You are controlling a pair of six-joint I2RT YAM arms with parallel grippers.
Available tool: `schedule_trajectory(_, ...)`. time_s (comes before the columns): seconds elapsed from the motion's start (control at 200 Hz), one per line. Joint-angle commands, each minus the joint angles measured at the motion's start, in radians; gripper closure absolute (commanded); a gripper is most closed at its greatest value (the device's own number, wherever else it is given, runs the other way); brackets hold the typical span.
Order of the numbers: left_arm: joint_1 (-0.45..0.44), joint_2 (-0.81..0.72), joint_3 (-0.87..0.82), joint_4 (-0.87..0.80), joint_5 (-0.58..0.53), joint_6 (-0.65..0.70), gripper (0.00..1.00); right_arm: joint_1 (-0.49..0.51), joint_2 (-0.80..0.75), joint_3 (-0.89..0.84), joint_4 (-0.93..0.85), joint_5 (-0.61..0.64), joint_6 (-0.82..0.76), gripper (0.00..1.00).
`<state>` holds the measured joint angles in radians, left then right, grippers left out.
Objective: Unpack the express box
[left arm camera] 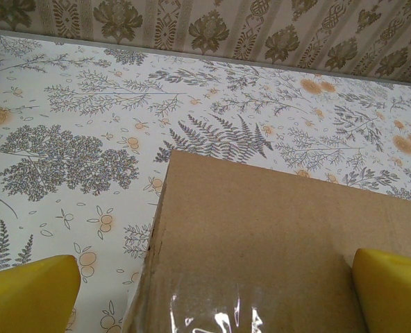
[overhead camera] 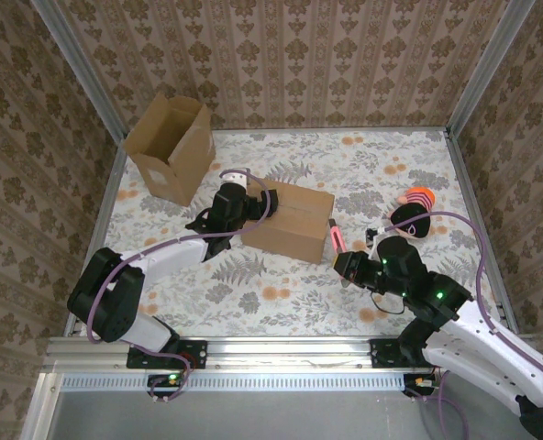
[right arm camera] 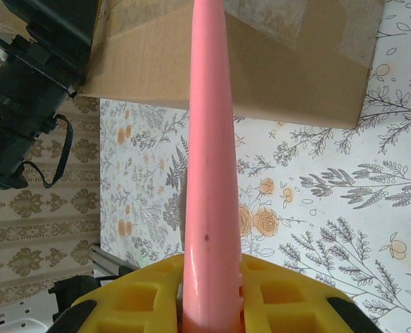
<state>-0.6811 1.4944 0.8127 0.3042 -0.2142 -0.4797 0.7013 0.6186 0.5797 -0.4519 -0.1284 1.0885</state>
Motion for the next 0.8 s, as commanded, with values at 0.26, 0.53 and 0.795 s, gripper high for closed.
schedule_trajectory(0.26,-0.01,0.099,-0.072,-0.216,0.005,-0.007,0.0,0.109,0.003,-0.023,-0.015,-0.032,0.053,1.0)
schedule_trajectory(0.53,-0.01,0.109,-0.07,-0.214,0.006,-0.008,0.0,0.169,-0.002,-0.019,-0.018,0.015,0.08,1.0)
schedule_trajectory(0.795,-0.01,0.114,-0.07,-0.21,0.007,-0.008,0.0,0.223,-0.006,-0.009,-0.034,0.061,0.099,1.0)
